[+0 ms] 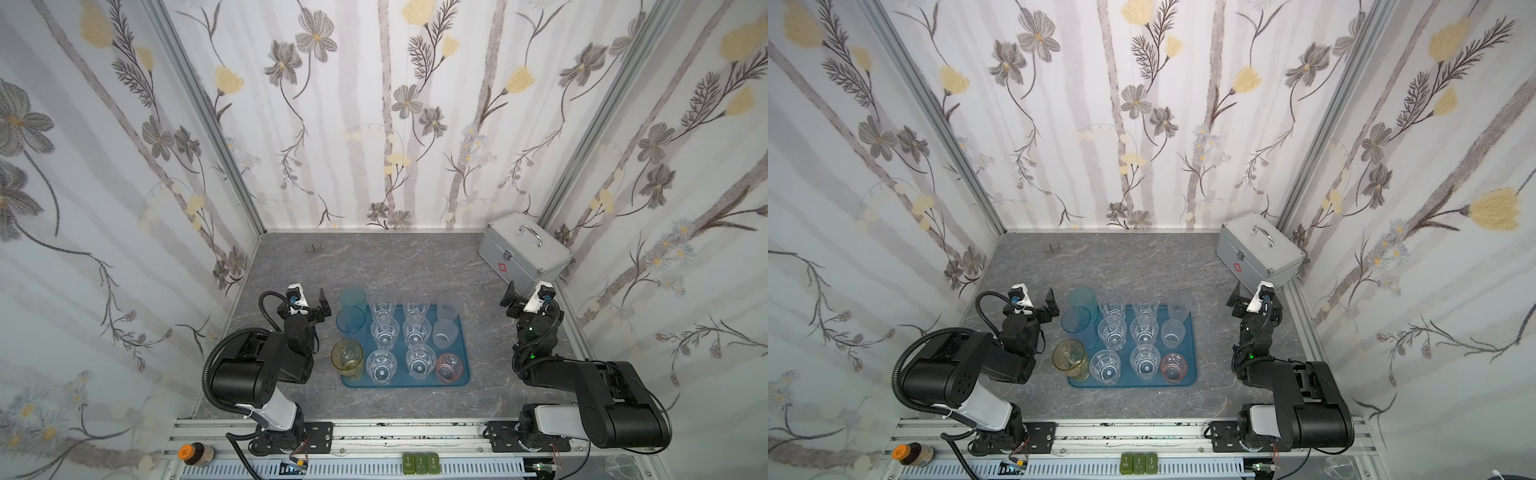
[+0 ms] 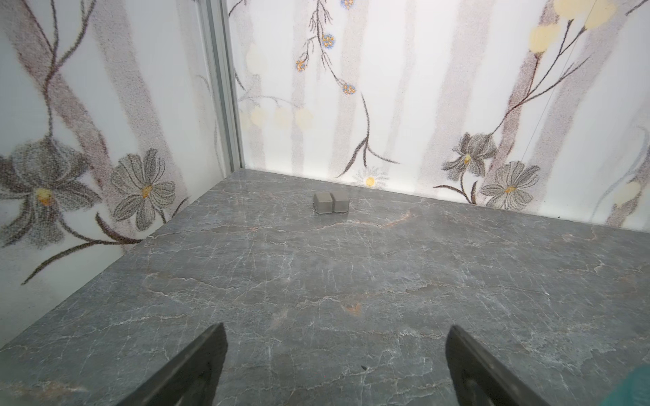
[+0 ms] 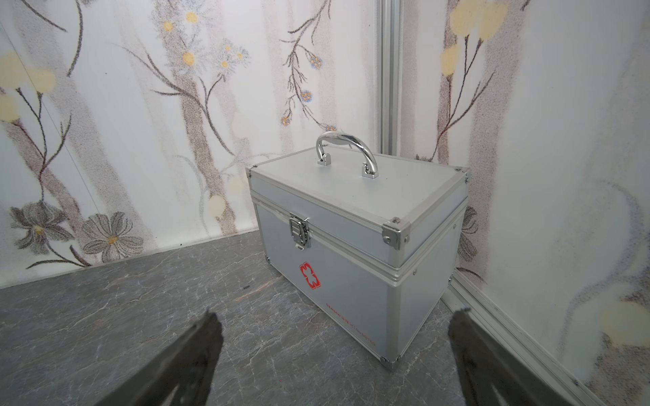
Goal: Place the glasses into the tray
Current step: Reset both arms
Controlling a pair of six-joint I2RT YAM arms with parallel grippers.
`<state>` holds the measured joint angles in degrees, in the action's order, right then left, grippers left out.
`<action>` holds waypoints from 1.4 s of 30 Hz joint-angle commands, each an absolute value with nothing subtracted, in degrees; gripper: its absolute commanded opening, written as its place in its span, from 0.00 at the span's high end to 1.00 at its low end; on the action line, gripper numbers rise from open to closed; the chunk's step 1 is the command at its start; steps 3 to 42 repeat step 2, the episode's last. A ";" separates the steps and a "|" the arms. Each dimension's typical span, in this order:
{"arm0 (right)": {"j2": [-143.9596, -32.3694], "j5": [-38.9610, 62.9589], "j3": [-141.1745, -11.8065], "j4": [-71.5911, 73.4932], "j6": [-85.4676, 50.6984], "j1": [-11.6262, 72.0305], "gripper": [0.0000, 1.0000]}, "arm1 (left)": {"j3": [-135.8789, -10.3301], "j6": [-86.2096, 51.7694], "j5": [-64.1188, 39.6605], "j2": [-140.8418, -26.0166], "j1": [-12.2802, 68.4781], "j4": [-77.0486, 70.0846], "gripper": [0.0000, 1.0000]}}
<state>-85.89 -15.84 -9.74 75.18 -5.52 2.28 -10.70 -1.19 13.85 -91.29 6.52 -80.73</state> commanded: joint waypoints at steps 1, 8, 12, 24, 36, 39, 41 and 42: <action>-85.96 -15.98 -9.81 77.48 -4.66 2.37 0.00 | -11.23 -0.47 15.08 -91.49 6.25 -82.72 0.00; -85.96 -15.96 -9.83 77.59 -4.66 2.29 0.00 | -11.33 -0.99 16.56 -91.58 6.24 -82.79 0.00; -85.96 -15.96 -9.83 77.59 -4.66 2.29 0.00 | -11.33 -0.99 16.56 -91.58 6.24 -82.79 0.00; -85.96 -15.96 -9.83 77.59 -4.66 2.29 0.00 | -11.33 -0.99 16.56 -91.58 6.24 -82.79 0.00; -85.96 -15.96 -9.83 77.59 -4.66 2.29 0.00 | -11.33 -0.99 16.56 -91.58 6.24 -82.79 0.00; -85.96 -15.96 -9.83 77.59 -4.66 2.29 0.00 | -11.33 -0.99 16.56 -91.58 6.24 -82.79 0.00; -85.96 -15.96 -9.83 77.59 -4.66 2.29 0.00 | -11.33 -0.99 16.56 -91.58 6.24 -82.79 0.00; -85.96 -15.96 -9.83 77.59 -4.66 2.29 0.00 | -11.33 -0.99 16.56 -91.58 6.24 -82.79 0.00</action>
